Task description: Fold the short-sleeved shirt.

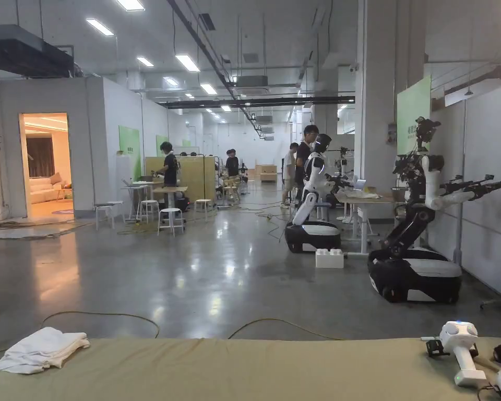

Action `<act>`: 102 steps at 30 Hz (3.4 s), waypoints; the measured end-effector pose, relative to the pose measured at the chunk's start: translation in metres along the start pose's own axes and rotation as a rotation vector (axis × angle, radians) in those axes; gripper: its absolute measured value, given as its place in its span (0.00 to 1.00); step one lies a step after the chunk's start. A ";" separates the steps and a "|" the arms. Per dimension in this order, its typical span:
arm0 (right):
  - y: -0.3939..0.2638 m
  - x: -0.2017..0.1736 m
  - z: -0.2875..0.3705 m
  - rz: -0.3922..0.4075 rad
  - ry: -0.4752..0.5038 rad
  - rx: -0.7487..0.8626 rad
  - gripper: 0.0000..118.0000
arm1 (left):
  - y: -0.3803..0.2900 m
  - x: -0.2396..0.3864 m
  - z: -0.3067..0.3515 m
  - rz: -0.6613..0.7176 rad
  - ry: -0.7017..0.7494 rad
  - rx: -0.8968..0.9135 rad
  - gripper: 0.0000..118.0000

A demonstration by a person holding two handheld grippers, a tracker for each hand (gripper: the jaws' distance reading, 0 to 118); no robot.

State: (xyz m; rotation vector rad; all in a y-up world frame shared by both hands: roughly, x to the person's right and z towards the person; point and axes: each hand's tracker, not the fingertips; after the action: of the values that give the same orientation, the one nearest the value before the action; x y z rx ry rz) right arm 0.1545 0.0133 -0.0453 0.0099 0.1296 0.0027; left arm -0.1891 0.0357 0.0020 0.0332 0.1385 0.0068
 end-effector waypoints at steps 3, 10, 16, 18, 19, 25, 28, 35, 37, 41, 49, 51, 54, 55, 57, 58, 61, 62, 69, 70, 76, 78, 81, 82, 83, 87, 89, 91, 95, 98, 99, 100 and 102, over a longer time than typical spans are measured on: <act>-0.001 -0.001 -0.001 0.004 -0.001 -0.004 0.00 | 0.000 0.000 0.000 -0.004 -0.002 0.000 0.00; -0.001 0.001 0.001 -0.008 0.004 0.004 0.00 | 0.000 0.000 -0.001 -0.003 -0.009 0.003 0.00; 0.000 0.001 0.000 0.006 -0.025 -0.002 0.00 | -0.001 0.001 -0.001 -0.012 -0.015 0.000 0.00; 0.001 0.002 0.001 -0.002 -0.029 0.002 0.00 | 0.000 0.001 -0.002 -0.016 -0.014 -0.001 0.00; 0.001 0.003 0.001 -0.004 -0.040 0.008 0.00 | 0.001 0.001 -0.002 -0.021 -0.005 -0.002 0.00; 0.001 0.009 0.001 0.008 -0.063 -0.002 0.00 | 0.002 -0.006 -0.003 -0.025 0.018 0.004 0.00; 0.001 0.010 0.001 -0.005 -0.061 -0.007 0.00 | 0.002 -0.006 -0.003 -0.019 0.006 0.005 0.00; 0.004 0.006 0.002 0.015 -0.051 0.003 0.00 | 0.002 -0.007 -0.003 -0.034 0.011 0.006 0.00; 0.005 0.005 0.003 0.018 -0.050 0.005 0.00 | 0.002 -0.007 -0.003 -0.033 0.012 0.006 0.00; 0.006 0.003 0.005 0.024 -0.096 0.037 0.01 | 0.003 -0.008 -0.003 -0.032 0.015 0.007 0.00; 0.009 0.007 0.008 0.001 -0.070 0.043 0.01 | 0.003 -0.011 -0.003 -0.023 0.019 0.009 0.00; 0.009 0.005 0.006 0.024 -0.070 0.028 0.01 | 0.004 -0.010 -0.003 -0.018 0.015 0.011 0.00; 0.007 0.002 0.006 0.036 -0.068 0.029 0.01 | 0.004 -0.009 -0.002 -0.022 0.011 0.012 0.00; 0.007 0.002 0.006 0.038 -0.065 0.026 0.01 | 0.004 -0.009 -0.002 -0.026 0.013 0.010 0.00; 0.005 0.001 0.005 0.046 -0.057 0.011 0.01 | 0.003 -0.009 -0.003 -0.032 0.018 0.006 0.00; 0.005 0.001 0.004 0.048 -0.056 0.010 0.01 | 0.003 -0.009 -0.003 -0.031 0.019 0.005 0.00; 0.004 0.002 0.004 0.046 -0.055 0.002 0.01 | 0.003 -0.011 -0.002 -0.030 0.021 0.006 0.00; 0.003 0.003 0.003 0.043 -0.048 -0.001 0.01 | 0.003 -0.011 -0.001 -0.031 0.024 0.007 0.00; 0.001 0.005 0.001 0.051 -0.052 -0.019 0.01 | -0.001 -0.012 -0.004 -0.039 0.028 -0.009 0.00; 0.001 0.005 0.001 0.052 -0.052 -0.022 0.01 | -0.002 -0.012 -0.004 -0.041 0.028 -0.012 0.00; -0.001 0.008 -0.004 0.040 -0.053 -0.038 0.01 | -0.004 -0.012 -0.014 -0.020 0.011 -0.021 0.00; -0.002 0.009 -0.004 0.048 -0.057 -0.040 0.01 | -0.003 -0.010 -0.015 -0.031 0.004 -0.015 0.00; -0.001 0.009 -0.005 0.052 -0.066 -0.037 0.01 | -0.001 -0.008 -0.016 -0.047 0.004 -0.015 0.00; 0.000 0.010 -0.005 0.047 -0.064 -0.034 0.01 | -0.002 -0.008 -0.016 -0.047 0.001 -0.015 0.00; 0.000 0.011 -0.005 0.042 -0.061 -0.034 0.01 | -0.002 -0.007 -0.016 -0.044 -0.004 -0.015 0.00; -0.001 0.012 -0.007 0.044 -0.061 -0.035 0.01 | -0.002 -0.007 -0.019 -0.050 -0.017 -0.019 0.00; 0.000 0.012 -0.009 0.073 -0.057 -0.037 0.01 | -0.001 -0.006 -0.021 -0.081 -0.018 -0.012 0.00; 0.003 0.009 -0.013 0.228 -0.067 -0.033 0.01 | -0.002 0.001 -0.026 -0.256 -0.007 -0.013 0.00; -0.029 -0.008 -0.027 1.017 -0.131 -0.015 0.01 | -0.049 0.026 -0.042 -1.110 0.032 -0.027 0.00; -0.089 0.004 -0.030 1.747 -0.081 0.089 0.01 | -0.107 0.022 -0.049 -1.597 0.018 -0.053 0.00; -0.105 0.012 -0.029 1.879 -0.043 0.121 0.00 | -0.120 0.018 -0.048 -1.633 -0.051 -0.079 0.00; -0.113 0.015 -0.028 1.913 0.006 0.122 0.00 | -0.127 0.016 -0.044 -1.717 -0.110 -0.083 0.00; -0.115 0.013 -0.025 1.777 0.116 -0.007 0.00 | -0.135 0.016 -0.044 -1.693 -0.132 -0.129 0.00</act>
State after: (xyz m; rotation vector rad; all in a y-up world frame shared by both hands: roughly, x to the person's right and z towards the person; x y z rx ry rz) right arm 0.1648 -0.1017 -0.0729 0.1152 0.2007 1.7806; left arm -0.1790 -0.0973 -0.0480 -0.2197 -0.0013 -1.6733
